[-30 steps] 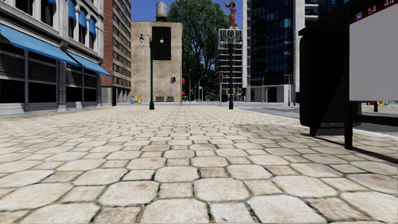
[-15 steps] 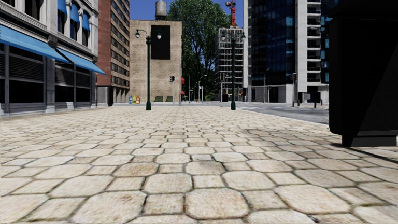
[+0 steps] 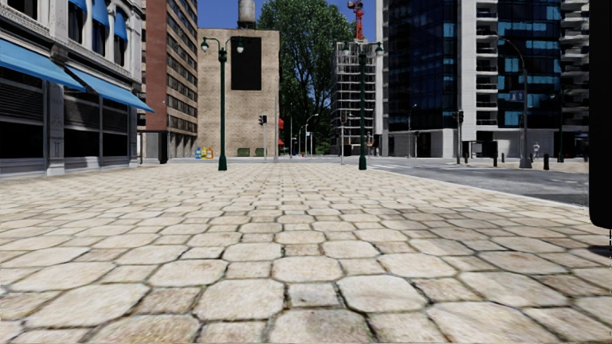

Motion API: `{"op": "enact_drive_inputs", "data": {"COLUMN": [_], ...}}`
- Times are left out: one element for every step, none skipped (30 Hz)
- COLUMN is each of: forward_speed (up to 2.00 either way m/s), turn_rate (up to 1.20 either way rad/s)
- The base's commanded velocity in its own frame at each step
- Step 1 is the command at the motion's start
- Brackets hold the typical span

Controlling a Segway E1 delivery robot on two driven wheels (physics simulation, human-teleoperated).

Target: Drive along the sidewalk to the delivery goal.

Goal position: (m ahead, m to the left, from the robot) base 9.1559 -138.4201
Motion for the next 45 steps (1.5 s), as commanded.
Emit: {"op": "enact_drive_inputs", "data": {"forward_speed": [2.0,2.0,2.0,2.0,2.0,2.0,2.0,2.0,2.0,2.0,2.0,2.0,2.0,2.0,2.0,2.0,2.0,2.0,2.0,2.0,2.0,2.0,2.0,2.0,2.0,2.0,2.0,2.0,2.0,2.0,2.0,2.0,2.0,2.0,2.0,2.0,2.0,2.0,2.0,2.0,2.0,2.0,2.0,2.0,2.0], "turn_rate": [0.0,0.0,0.0,0.0,0.0,0.0,0.0,0.0,0.0,0.0,0.0,0.0,0.0,0.0,0.0,0.0,0.0,0.0,0.0,0.0,0.0,0.0,0.0,0.0,0.0,0.0,0.0,0.0,0.0,0.0,0.0,0.0,0.0,0.0,0.0,0.0,0.0,0.0,0.0,0.0,0.0,0.0,0.0,0.0,0.0]}}
